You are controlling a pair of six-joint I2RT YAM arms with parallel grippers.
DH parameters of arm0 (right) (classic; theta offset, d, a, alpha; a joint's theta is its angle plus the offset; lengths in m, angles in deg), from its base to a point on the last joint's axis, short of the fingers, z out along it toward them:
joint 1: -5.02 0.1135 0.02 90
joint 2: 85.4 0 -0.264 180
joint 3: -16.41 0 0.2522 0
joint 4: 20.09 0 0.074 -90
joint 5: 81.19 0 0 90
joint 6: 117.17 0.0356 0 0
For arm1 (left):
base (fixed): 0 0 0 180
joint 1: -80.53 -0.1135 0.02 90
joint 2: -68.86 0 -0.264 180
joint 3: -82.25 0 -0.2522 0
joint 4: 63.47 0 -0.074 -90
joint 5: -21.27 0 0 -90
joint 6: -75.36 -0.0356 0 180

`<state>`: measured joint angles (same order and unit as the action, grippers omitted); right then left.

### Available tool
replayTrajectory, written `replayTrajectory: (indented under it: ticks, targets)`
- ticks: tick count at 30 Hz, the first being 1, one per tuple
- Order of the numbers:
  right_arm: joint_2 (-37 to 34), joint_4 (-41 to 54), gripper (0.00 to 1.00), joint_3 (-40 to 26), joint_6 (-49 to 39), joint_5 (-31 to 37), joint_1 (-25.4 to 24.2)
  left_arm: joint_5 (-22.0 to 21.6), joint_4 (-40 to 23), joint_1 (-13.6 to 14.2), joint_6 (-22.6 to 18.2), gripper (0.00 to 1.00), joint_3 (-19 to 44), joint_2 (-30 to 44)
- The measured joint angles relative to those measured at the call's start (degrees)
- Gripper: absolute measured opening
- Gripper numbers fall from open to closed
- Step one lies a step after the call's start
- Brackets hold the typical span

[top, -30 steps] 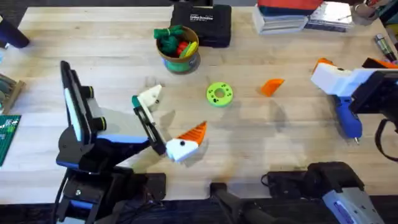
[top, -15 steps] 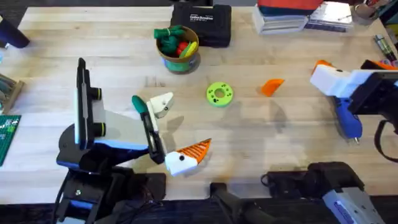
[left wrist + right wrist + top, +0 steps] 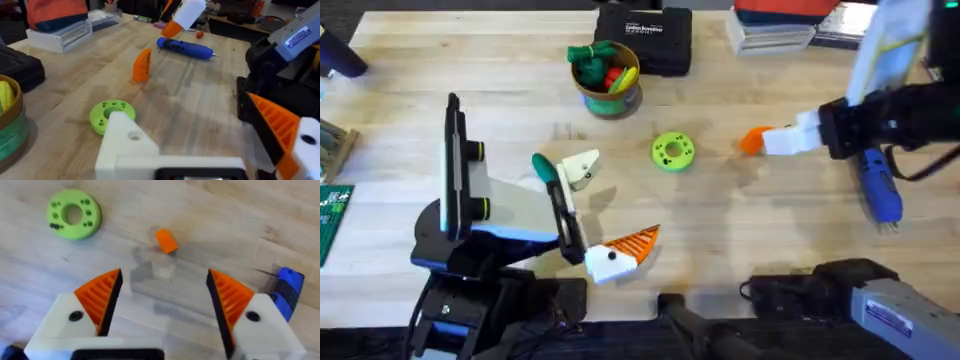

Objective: Pick up the gripper from the table and insert it into the empty holder that is missing its gripper. Then pick up a screw, insert it into the mounting hole, and use the screwdriver to tighten it. Finally, clean up the table by picking up the vegetable and placing it into the bucket.

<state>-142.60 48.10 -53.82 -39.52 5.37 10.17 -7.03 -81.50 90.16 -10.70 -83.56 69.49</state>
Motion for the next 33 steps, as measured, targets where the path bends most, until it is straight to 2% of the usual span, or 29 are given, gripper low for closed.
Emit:
replayTrajectory:
  ticks: [9,18,25,33]
  targets:
    - [-13.66,-3.48,0.994,0.0,-13.92,2.07,2.13,0.04,0.0,0.0,0.0,0.985,0.0,0.0]
    - [-20.16,-6.36,0.974,0.0,-20.51,4.28,2.18,0.04,0.0,0.0,0.0,0.985,0.0,0.02]
    - [-23.42,-7.71,0.82,0.0,-21.15,4.28,2.18,0.04,0.0,0.0,-0.02,0.985,0.0,0.0]
    - [-23.71,-8.61,0.549,0.0,-21.54,3.78,2.18,0.04,0.0,0.0,0.0,0.985,0.0,0.0]
